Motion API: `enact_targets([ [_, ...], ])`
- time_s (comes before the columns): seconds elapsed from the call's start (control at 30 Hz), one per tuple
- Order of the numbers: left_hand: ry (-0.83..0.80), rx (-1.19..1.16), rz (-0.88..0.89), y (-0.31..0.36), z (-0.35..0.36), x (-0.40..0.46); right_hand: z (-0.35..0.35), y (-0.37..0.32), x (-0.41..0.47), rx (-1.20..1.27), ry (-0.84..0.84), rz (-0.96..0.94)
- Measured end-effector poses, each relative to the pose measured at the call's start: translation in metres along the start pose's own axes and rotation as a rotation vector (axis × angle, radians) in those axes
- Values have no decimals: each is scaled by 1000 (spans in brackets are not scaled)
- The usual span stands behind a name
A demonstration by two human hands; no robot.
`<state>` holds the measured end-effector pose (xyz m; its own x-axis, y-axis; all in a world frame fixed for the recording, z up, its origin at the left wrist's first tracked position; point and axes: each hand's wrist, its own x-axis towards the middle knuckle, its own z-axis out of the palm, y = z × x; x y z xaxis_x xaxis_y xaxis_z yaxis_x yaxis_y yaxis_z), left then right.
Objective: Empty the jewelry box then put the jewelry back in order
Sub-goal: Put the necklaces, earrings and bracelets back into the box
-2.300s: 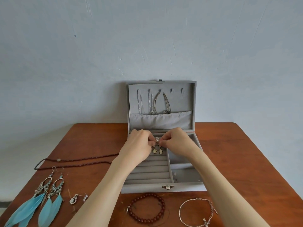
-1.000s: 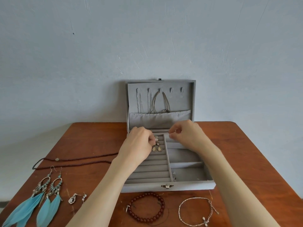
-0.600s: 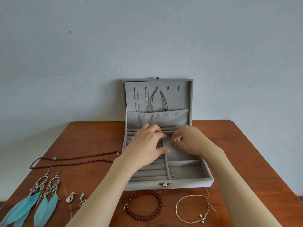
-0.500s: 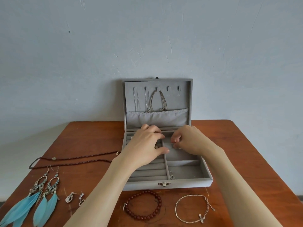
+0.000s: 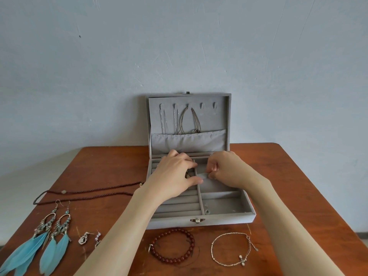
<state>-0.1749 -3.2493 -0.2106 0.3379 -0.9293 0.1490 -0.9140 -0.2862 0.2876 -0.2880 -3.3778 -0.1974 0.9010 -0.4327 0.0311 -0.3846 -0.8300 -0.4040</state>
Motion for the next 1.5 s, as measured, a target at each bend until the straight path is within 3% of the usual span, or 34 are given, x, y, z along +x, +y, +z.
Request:
enact_targets([
  [0.53, -9, -5, -10, -1, 2, 0, 5, -2, -4, 23, 44, 36],
  [0.7, 9, 98, 24, 0, 0, -4, 9, -2, -7, 17, 70, 48],
  [0.97, 205, 128, 103, 7, -17, -39, 1, -19, -31, -29, 195, -5],
  [1.2, 215, 187, -12, -17, -48, -117, 15, -77, -62, -160, 268, -194],
  [1.5, 131, 241, -206, -62, -59, -205, 67, -145, -74, -196, 189, -365],
])
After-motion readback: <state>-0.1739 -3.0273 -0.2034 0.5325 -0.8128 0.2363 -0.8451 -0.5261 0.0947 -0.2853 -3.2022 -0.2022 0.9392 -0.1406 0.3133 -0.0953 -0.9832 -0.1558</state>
